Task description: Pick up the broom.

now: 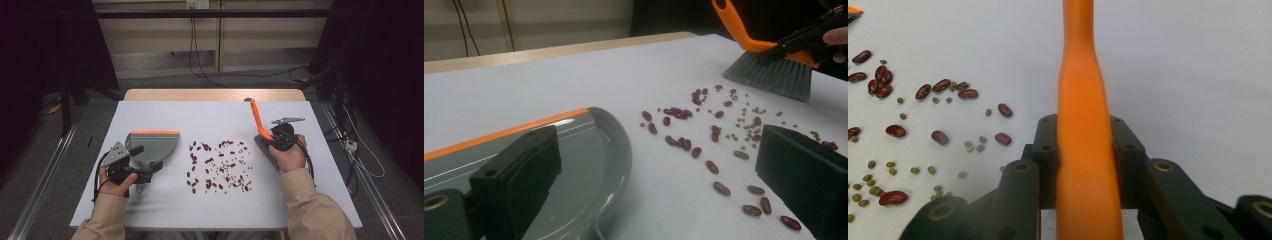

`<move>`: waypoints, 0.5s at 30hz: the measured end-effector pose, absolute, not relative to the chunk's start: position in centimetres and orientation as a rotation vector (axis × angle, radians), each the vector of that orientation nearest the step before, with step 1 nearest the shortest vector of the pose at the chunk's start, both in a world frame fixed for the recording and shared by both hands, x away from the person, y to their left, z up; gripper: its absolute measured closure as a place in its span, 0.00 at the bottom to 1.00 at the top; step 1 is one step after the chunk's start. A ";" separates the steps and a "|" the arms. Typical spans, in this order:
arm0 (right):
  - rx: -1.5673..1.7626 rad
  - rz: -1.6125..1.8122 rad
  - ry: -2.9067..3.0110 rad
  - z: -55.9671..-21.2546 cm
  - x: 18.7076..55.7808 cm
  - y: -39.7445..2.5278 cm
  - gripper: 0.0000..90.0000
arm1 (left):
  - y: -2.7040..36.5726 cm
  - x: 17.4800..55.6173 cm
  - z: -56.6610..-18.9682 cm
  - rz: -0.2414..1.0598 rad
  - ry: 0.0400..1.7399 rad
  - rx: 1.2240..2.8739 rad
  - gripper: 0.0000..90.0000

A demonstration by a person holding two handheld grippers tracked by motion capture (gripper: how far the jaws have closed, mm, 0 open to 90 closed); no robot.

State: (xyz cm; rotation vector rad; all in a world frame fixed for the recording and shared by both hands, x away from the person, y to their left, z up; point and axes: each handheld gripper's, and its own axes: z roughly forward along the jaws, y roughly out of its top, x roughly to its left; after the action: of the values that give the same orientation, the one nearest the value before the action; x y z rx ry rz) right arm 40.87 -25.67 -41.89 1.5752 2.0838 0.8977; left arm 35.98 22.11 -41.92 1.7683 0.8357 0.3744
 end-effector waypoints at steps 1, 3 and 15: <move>1.580 0.897 2.082 -41.9 40.9 -25.6 0.79 | 22.1 36.0 -41.9 0.375 0.835 1.771 0.05; 1.587 0.901 2.079 -41.8 40.8 -25.6 0.79 | 22.2 36.0 -42.0 0.369 0.833 1.767 0.05; 1.487 1.025 2.074 -41.1 41.1 -26.2 0.79 | 22.4 36.2 -42.1 0.360 0.831 1.766 0.05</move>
State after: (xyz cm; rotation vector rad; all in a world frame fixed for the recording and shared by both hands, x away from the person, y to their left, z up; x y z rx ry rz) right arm 41.12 -26.18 -41.11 1.4867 2.0735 1.0254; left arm 36.23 22.44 -42.09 1.7656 0.8312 0.3600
